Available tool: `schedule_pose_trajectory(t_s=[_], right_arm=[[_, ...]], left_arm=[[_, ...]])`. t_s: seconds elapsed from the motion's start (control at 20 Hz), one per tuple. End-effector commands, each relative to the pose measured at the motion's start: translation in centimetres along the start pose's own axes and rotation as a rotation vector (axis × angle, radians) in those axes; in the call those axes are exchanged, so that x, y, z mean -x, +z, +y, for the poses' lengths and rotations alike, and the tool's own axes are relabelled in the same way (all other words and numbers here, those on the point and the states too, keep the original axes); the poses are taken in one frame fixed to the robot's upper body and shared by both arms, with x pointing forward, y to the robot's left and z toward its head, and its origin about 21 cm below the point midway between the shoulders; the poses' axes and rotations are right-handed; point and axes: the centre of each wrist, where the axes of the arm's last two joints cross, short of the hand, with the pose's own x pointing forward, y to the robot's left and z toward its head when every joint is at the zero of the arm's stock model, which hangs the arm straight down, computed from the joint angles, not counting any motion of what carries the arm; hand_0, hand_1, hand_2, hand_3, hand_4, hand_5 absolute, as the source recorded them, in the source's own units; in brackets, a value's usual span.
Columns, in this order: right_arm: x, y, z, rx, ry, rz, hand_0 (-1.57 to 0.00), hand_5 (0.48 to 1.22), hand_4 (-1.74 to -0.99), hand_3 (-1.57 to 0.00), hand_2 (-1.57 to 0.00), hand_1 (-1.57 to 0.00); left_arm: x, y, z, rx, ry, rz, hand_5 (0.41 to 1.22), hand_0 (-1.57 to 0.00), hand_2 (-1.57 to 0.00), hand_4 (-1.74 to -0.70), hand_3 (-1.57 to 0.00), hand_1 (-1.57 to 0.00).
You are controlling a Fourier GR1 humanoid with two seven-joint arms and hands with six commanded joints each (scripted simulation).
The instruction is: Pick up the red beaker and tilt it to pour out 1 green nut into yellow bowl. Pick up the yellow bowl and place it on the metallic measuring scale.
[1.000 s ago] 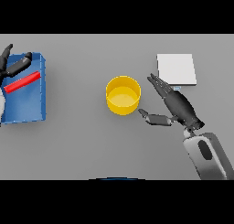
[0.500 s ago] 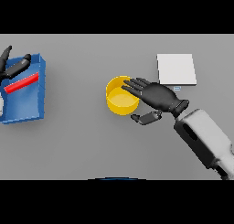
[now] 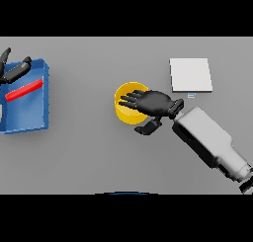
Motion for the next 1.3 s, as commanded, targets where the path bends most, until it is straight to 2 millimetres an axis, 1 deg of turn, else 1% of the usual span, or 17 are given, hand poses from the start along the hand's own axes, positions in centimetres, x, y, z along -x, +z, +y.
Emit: schedule_pose_trajectory(t_s=[0.0, 0.1, 0.3, 0.35, 0.4, 0.45, 0.5, 0.55, 0.6, 0.65, 0.7, 0.8, 0.9, 1.0, 1.05, 1.1, 1.25], right_arm=[[-0.1, -0.4, 0.2, -0.024, 0.014, 0.007, 0.00, 0.673, -1.168, 0.00, 0.00, 0.00], [0.2, -1.3, 0.1, -0.054, 0.024, 0.024, 0.00, 0.673, -1.177, 0.00, 0.00, 0.00], [0.9, -2.0, 0.4, -0.100, 0.028, 0.031, 0.00, 0.693, -1.188, -0.01, 0.00, 0.00], [1.2, -1.9, 0.1, -0.100, 0.024, 0.030, 0.00, 0.708, -1.195, -0.02, 0.00, 0.00], [0.9, -2.1, 0.3, -0.109, 0.021, 0.033, 0.00, 0.732, -1.209, -0.04, -0.01, 0.00], [0.7, -2.4, 0.1, -0.108, 0.026, 0.041, 0.00, 0.770, -1.234, -0.08, -0.04, -0.01], [0.6, -2.3, 0.3, -0.108, 0.025, 0.032, -0.05, 0.809, -1.261, -0.13, -0.09, -0.06], [0.5, -2.5, 0.5, -0.105, 0.025, 0.027, -0.19, 0.891, -1.309, -0.21, -0.19, -0.18], [0.5, -2.2, 0.5, -0.099, 0.026, 0.014, -0.45, 0.957, -1.363, -0.32, -0.35, -0.41], [0.7, -2.2, 0.7, -0.101, 0.024, 0.012, -0.68, 1.010, -1.435, -0.57, -0.59, -0.64], [0.9, -2.1, 0.6, -0.096, 0.018, -0.012, -0.86, 1.052, -1.492, -0.68, -0.79, -0.83], [0.9, -2.1, 0.2, -0.104, 0.026, -0.014, -1.11, 1.113, -1.578, -0.88, -1.07, -1.09], [1.0, -1.9, 0.2, -0.111, 0.016, -0.012, -1.28, 1.152, -1.637, -1.03, -1.19, -1.27], [0.9, -1.7, 0.1, -0.119, 0.008, -0.006, -1.38, 1.177, -1.674, -1.11, -1.29, -1.38], [0.9, -1.6, 0.2, -0.116, 0.002, -0.006, -1.42, 1.186, -1.688, -1.13, -1.32, -1.41], [0.6, -1.8, -0.1, -0.120, 0.007, 0.005, -1.45, 1.193, -1.698, -1.17, -1.33, -1.45], [0.8, -1.3, -1.0, -0.112, 0.013, 0.007, -1.51, 1.207, -1.719, -1.20, -1.39, -1.51]], left_arm=[[-0.3, 0.0, 0.2, -0.002, -0.005, -0.001, 0.702, 0.00, 0.00, -0.80, 0.00, 0.00], [0.1, 0.2, -0.1, 0.012, -0.004, -0.010, 0.706, 0.00, 0.00, -0.80, 0.00, 0.00], [0.3, 0.4, 0.4, -0.001, -0.017, -0.002, 0.708, 0.00, 0.00, -0.79, 0.00, 0.00], [0.2, 0.3, 0.5, -0.003, -0.022, 0.012, 0.711, 0.00, 0.00, -0.79, 0.00, 0.00], [0.5, 0.2, 0.5, 0.002, -0.020, 0.016, 0.713, 0.00, 0.00, -0.79, 0.00, 0.00], [0.2, 0.0, 0.2, 0.004, -0.018, 0.012, 0.714, 0.00, 0.00, -0.79, 0.00, 0.00], [0.2, 0.1, 0.2, 0.006, -0.019, 0.001, 0.712, 0.00, 0.00, -0.79, 0.00, 0.00], [0.4, 0.1, 0.0, 0.009, -0.013, 0.005, 0.711, 0.00, 0.00, -0.79, 0.00, 0.00], [0.2, 0.0, 0.0, 0.006, -0.012, 0.007, 0.710, 0.00, 0.00, -0.79, 0.00, 0.00], [0.4, 0.1, 0.1, 0.006, -0.014, -0.005, 0.710, 0.00, 0.00, -0.79, 0.00, 0.00], [0.5, 0.0, 0.1, 0.010, -0.011, -0.011, 0.710, 0.00, 0.00, -0.79, 0.00, 0.00], [0.3, -0.1, 0.2, -0.001, -0.016, -0.004, 0.707, 0.00, 0.00, -0.79, 0.00, 0.00], [0.0, 0.0, 0.2, 0.002, -0.021, -0.005, 0.712, 0.00, 0.00, -0.78, 0.00, 0.00], [0.3, 0.2, 0.5, 0.005, -0.027, -0.001, 0.710, 0.00, 0.00, -0.78, 0.00, 0.00], [0.5, 0.3, 0.8, 0.002, -0.027, 0.000, 0.710, 0.00, 0.00, -0.78, 0.00, 0.00], [0.0, 0.0, 0.4, 0.014, -0.020, -0.005, 0.712, 0.00, 0.00, -0.78, 0.00, 0.00], [0.1, -0.1, 0.2, 0.012, -0.018, 0.004, 0.703, 0.00, 0.00, -0.78, 0.00, 0.00]])
